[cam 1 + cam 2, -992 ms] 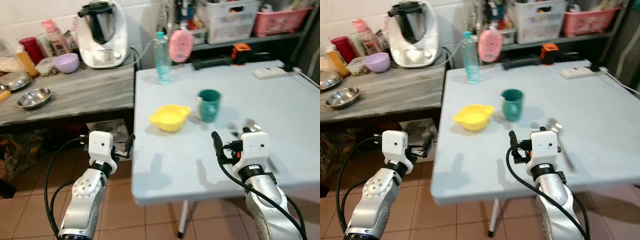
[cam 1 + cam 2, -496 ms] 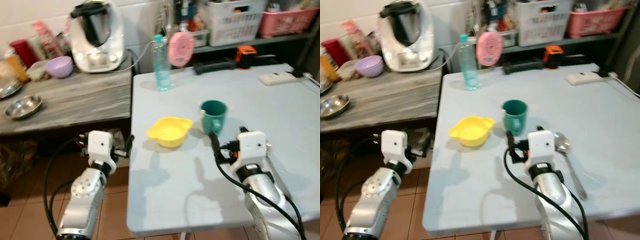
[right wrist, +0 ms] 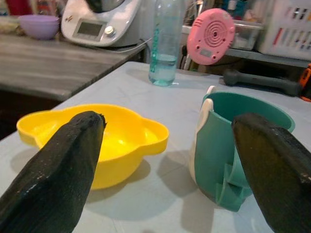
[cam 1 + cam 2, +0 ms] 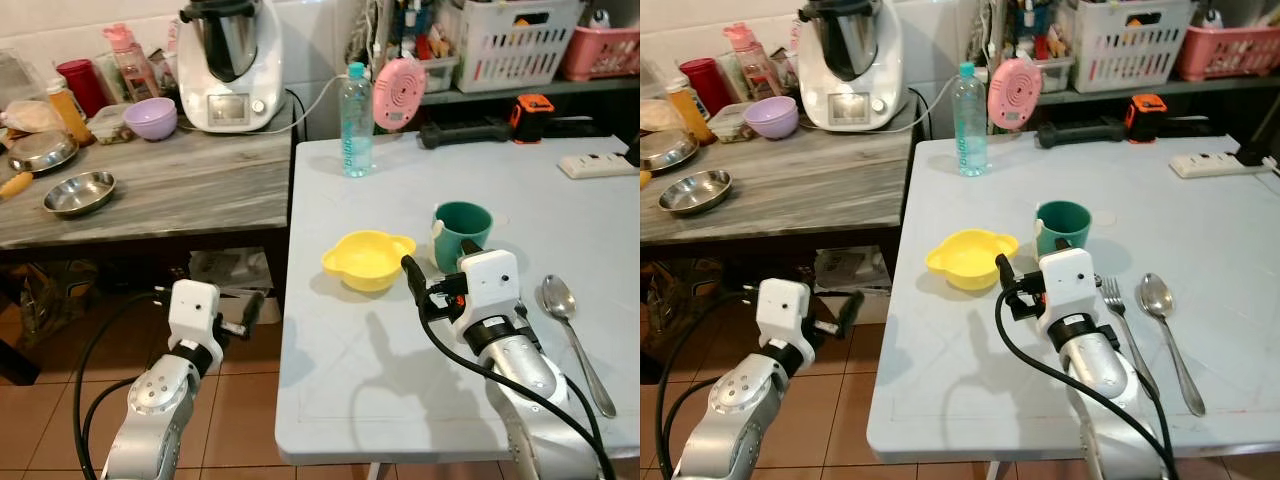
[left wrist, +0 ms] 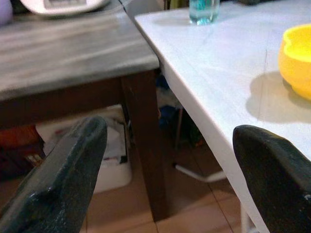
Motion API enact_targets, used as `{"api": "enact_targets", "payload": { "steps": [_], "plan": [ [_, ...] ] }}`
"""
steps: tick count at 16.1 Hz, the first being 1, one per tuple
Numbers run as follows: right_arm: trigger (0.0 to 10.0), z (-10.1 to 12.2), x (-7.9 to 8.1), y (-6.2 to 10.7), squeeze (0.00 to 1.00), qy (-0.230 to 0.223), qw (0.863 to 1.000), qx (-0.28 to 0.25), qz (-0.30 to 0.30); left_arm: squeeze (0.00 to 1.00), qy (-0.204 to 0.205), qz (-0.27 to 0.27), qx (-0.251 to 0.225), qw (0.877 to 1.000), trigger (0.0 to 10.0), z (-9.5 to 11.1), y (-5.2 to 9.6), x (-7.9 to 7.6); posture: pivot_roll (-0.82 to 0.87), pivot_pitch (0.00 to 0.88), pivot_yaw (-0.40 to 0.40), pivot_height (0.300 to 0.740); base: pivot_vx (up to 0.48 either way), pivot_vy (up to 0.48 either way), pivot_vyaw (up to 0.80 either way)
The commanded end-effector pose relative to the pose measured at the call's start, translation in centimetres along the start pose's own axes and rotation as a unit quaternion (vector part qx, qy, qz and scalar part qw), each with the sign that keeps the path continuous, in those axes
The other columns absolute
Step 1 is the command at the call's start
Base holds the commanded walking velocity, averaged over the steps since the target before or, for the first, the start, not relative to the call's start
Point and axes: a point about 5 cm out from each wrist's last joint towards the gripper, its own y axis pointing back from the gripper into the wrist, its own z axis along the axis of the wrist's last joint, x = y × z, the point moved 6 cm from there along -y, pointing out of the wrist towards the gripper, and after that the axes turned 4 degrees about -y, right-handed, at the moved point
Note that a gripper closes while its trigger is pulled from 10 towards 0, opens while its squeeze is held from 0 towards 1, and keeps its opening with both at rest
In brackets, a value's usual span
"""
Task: Setting the table
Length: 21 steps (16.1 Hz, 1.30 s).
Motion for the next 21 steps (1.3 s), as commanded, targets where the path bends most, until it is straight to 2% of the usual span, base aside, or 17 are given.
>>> {"api": "enact_targets", "payload": {
  "steps": [1, 4, 5, 8, 10, 13, 14, 18, 21],
  "plan": [
    [10.0, 0.1, 0.4, -0.2, 0.0, 0.001, 1.0, 0.003, 0.018, 0.0, -0.007, -0.004, 0.007, 1.0, 10.0, 0.1, 0.3, 0.3, -0.09, 0.026, 0.103, 0.74, 0.0, 0.0, 0.0],
    [10.0, 0.2, 0.9, -0.6, 0.0, 0.05, 0.996, 0.007, 0.068, 0.0, 0.006, -0.036, 0.032, 0.999, 10.0, -0.8, 0.6, -0.6, -0.09, 0.031, 0.11, 0.74, 0.0, 0.0, 0.0],
    [10.0, -0.3, 1.1, -0.8, 0.0, 0.068, 0.992, 0.026, 0.1, 0.0, 0.015, -0.055, 0.032, 0.998, 10.0, -0.7, 0.8, -1.2, -0.09, 0.037, 0.115, 0.74, 0.0, 0.0, 0.0],
    [10.0, -0.1, 1.6, -1.7, 0.0, 0.107, 0.981, 0.036, 0.16, 0.0, 0.018, -0.104, 0.004, 0.994, 10.0, 0.4, 1.5, -2.3, -0.08, 0.044, 0.114, 0.74, 0.0, 0.0, 0.0],
    [10.0, -0.1, 1.7, -2.4, 0.0, 0.134, 0.97, 0.051, 0.197, 0.0, 0.016, -0.136, -0.005, 0.991, 10.0, 0.8, 1.6, -2.9, -0.08, 0.04, 0.107, 0.74, 0.0, 0.0, 0.0],
    [10.0, 0.0, 2.4, -3.3, 0.0, 0.152, 0.953, 0.07, 0.252, 0.0, 0.026, -0.144, -0.015, 0.989, 10.0, 1.1, 1.9, -2.7, -0.07, 0.038, 0.101, 0.74, 0.0, 0.0, 0.0],
    [10.0, -0.2, 2.6, -3.7, 0.0, 0.167, 0.944, 0.082, 0.273, 0.0, 0.032, -0.154, -0.021, 0.987, 10.0, 1.2, 1.9, -2.9, -0.07, 0.039, 0.101, 0.74, 0.0, 0.0, 0.0],
    [10.0, -0.3, 2.8, -4.4, 0.0, 0.196, 0.919, 0.102, 0.326, 0.0, 0.031, -0.167, -0.014, 0.985, 10.0, 0.7, 2.2, -3.1, -0.06, 0.041, 0.101, 0.74, 0.0, 0.0, 0.0],
    [10.0, -1.3, 2.8, -4.8, 0.0, 0.206, 0.902, 0.127, 0.358, 0.0, 0.033, -0.171, -0.009, 0.985, 10.0, 0.2, 2.3, -3.1, -0.06, 0.046, 0.099, 0.74, 0.0, 0.0, 0.0]
  ]
}}
